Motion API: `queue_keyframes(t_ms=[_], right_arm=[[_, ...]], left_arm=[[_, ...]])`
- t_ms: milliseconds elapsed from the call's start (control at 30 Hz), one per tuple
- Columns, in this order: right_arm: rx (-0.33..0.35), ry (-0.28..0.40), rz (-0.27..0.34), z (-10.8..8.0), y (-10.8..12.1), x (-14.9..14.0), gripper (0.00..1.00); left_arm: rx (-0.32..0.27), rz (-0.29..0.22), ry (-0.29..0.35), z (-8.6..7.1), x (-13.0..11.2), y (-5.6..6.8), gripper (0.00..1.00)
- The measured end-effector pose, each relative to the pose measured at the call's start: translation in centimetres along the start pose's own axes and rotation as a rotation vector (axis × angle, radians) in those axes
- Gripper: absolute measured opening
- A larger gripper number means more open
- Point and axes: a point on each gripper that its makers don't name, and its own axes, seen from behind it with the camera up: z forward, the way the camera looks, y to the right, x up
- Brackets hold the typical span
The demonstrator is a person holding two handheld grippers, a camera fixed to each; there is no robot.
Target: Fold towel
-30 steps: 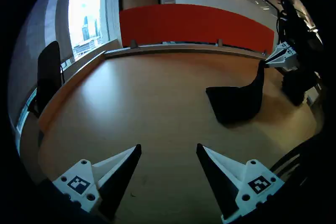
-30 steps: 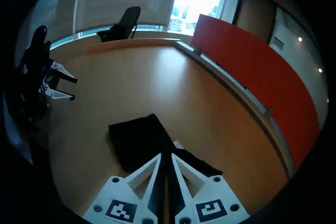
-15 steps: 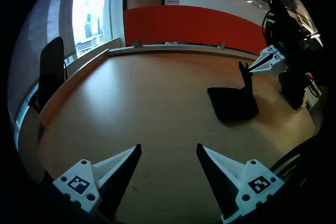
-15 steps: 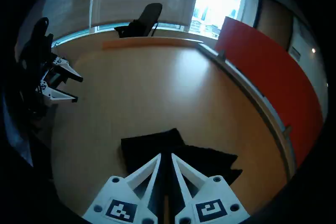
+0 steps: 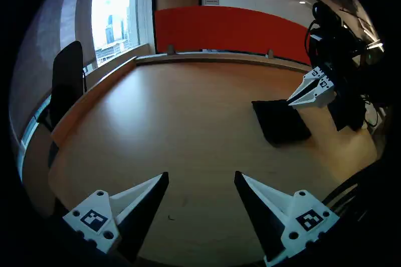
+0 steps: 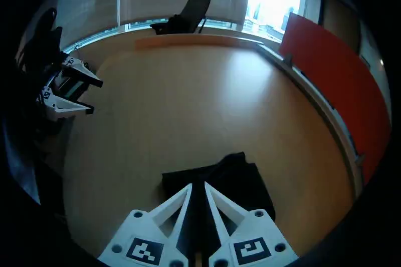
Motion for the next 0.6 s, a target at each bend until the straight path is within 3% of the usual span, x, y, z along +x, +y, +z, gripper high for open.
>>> queue_keyframes(t_ms=[433, 533, 600], right_arm=[[0.011, -0.006, 0.006, 0.1, -0.8, -0.5, 0.08], [0.014, -0.010, 0.005, 0.3, -1.0, -0.7, 0.16], [0.014, -0.012, 0.006, 0.3, -1.1, -0.9, 0.32]], left_arm=[[0.004, 0.008, -0.006, 0.0, -0.3, -0.1, 0.98], [0.005, 0.008, -0.005, -0.1, -0.4, 0.0, 0.98], [0.005, 0.008, -0.004, -0.1, -0.4, 0.0, 0.98]])
